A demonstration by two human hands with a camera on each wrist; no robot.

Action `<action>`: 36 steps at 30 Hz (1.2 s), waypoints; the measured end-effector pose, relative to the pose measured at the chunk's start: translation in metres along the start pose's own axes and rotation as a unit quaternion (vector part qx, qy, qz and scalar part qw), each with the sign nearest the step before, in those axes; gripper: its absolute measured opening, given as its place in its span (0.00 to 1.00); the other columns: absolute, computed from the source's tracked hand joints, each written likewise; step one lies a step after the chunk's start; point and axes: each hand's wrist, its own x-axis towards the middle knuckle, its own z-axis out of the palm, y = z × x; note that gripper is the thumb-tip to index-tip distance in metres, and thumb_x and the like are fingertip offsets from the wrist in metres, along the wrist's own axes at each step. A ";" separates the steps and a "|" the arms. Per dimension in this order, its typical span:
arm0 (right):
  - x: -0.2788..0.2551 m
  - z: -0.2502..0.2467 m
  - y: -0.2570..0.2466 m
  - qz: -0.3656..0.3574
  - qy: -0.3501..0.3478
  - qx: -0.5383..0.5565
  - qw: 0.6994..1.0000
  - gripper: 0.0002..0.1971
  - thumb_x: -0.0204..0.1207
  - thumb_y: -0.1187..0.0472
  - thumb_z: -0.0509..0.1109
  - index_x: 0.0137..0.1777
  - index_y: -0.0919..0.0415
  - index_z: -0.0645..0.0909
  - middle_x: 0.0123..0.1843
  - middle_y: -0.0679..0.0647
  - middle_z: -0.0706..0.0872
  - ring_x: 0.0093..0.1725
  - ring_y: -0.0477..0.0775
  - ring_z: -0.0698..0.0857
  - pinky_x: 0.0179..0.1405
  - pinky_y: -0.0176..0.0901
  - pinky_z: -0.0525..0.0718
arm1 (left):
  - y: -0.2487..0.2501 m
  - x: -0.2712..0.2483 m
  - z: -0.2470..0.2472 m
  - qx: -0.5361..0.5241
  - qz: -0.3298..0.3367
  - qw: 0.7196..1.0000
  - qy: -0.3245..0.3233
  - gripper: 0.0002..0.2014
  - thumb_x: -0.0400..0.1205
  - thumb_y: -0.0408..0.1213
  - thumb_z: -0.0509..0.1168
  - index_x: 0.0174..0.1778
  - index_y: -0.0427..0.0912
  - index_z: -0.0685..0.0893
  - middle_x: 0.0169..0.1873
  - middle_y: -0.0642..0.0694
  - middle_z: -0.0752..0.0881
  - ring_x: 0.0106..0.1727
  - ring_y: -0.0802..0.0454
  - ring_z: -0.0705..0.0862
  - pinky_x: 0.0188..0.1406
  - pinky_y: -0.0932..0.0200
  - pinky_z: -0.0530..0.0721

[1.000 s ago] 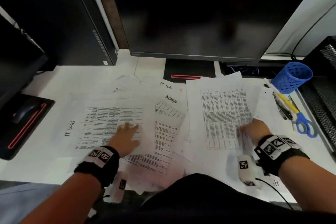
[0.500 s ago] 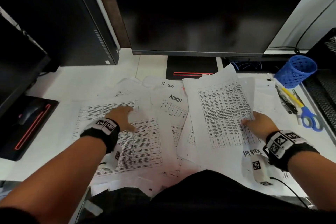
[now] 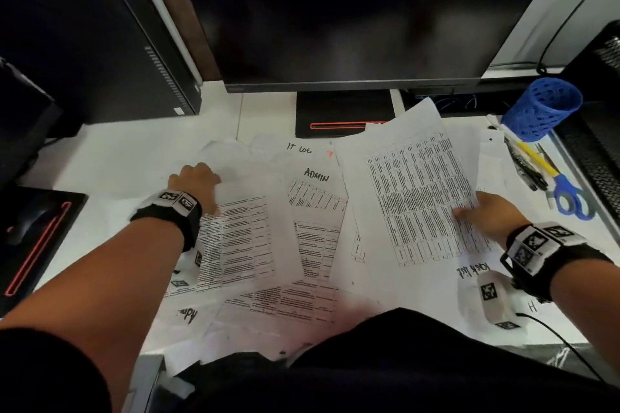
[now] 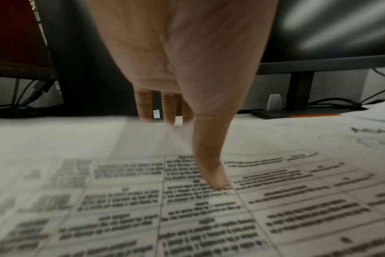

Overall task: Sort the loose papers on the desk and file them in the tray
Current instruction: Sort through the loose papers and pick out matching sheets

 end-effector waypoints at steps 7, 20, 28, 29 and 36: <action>0.006 -0.001 0.008 -0.003 -0.020 0.017 1.000 0.18 0.77 0.58 0.71 0.64 0.66 0.79 0.65 0.64 0.83 0.65 0.65 0.80 0.67 0.54 0.75 | -0.023 0.012 0.006 -0.106 -0.012 0.993 -0.052 0.56 0.57 0.50 0.85 0.78 0.44 0.64 0.72 0.40 0.71 0.72 0.38 0.74 0.68 0.44 0.74; 0.012 -0.009 0.022 0.014 -0.014 0.115 0.993 0.14 0.76 0.63 0.72 0.60 0.66 0.82 0.58 0.61 0.87 0.61 0.64 0.83 0.67 0.58 0.77 | 0.007 -0.029 0.001 -0.195 0.108 0.973 -0.063 0.15 0.70 0.33 0.77 0.52 0.43 0.88 0.42 0.48 0.85 0.50 0.45 0.83 0.47 0.61 0.71; 0.010 -0.017 0.022 -0.023 -0.033 0.114 0.993 0.10 0.78 0.64 0.70 0.56 0.66 0.81 0.53 0.61 0.85 0.51 0.58 0.81 0.51 0.45 0.76 | 0.079 -0.038 0.010 -0.178 0.186 0.966 -0.019 0.37 0.66 0.39 0.80 0.71 0.51 0.73 0.63 0.47 0.73 0.66 0.47 0.71 0.67 0.50 0.71; 0.011 -0.016 0.023 -0.019 -0.034 0.117 0.992 0.11 0.77 0.64 0.70 0.58 0.67 0.81 0.54 0.62 0.85 0.52 0.59 0.82 0.54 0.47 0.76 | 0.083 -0.037 0.011 -0.166 0.172 0.971 -0.018 0.39 0.64 0.41 0.81 0.71 0.51 0.73 0.63 0.47 0.71 0.67 0.46 0.69 0.69 0.48 0.71; 0.018 -0.013 0.028 -0.029 -0.037 0.113 0.993 0.15 0.77 0.62 0.71 0.61 0.68 0.81 0.55 0.62 0.86 0.57 0.64 0.84 0.61 0.52 0.78 | 0.093 -0.042 0.011 -0.051 0.176 0.983 -0.030 0.25 0.69 0.52 0.76 0.61 0.52 0.81 0.57 0.50 0.79 0.62 0.47 0.74 0.67 0.46 0.67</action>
